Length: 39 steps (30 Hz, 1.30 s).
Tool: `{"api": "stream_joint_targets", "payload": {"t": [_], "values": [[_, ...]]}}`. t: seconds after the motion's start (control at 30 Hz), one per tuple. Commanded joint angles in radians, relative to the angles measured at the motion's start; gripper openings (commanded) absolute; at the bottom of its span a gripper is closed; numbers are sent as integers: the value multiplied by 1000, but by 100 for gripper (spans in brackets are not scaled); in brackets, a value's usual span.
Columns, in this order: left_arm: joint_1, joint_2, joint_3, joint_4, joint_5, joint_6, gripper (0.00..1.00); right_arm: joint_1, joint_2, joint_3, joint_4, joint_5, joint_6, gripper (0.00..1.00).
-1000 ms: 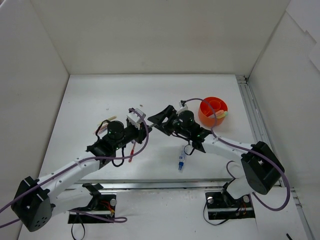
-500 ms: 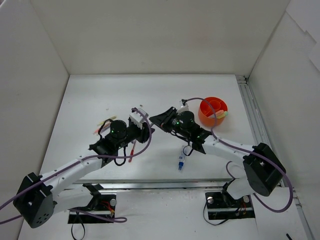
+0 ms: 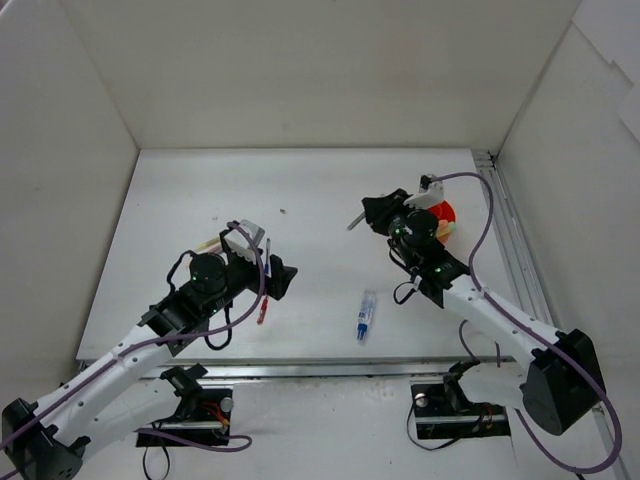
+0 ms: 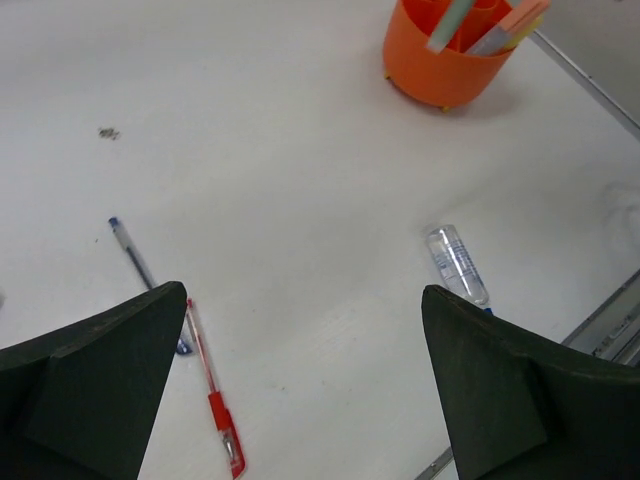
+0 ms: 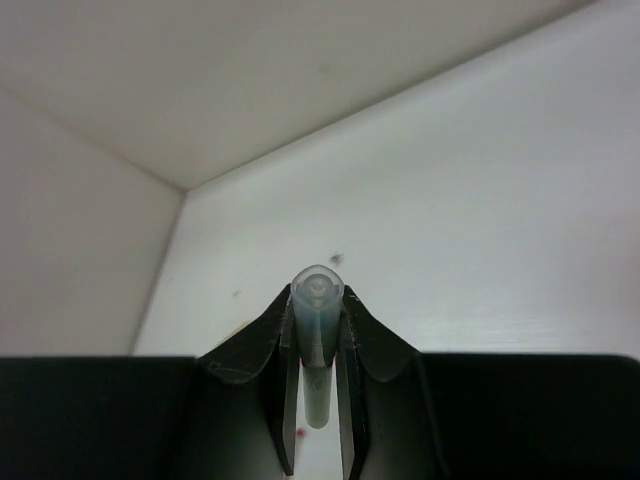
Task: Sort the stationery into containers
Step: Place the pen in the storage box.
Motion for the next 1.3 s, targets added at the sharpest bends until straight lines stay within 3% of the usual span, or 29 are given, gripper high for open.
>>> {"api": "stream_joint_targets", "payload": {"t": [0.0,0.13,0.4,0.9,1.27], "values": [[-4,-15,31,-133,-153,-90,100,-26,-67,96,-67,279,-419,0],[-4,-14,8,-142,-176,-103,100,-59,-18,218,-202,435,-642,0],[-4,18,37,-179,-230,-104,100,-151,159,353,-288,446,-821,0],[-4,49,34,-168,-224,-97,100,-296,334,311,-88,119,-844,0],[-4,57,40,-185,-224,-94,100,-311,400,268,-25,84,-793,0]]}}
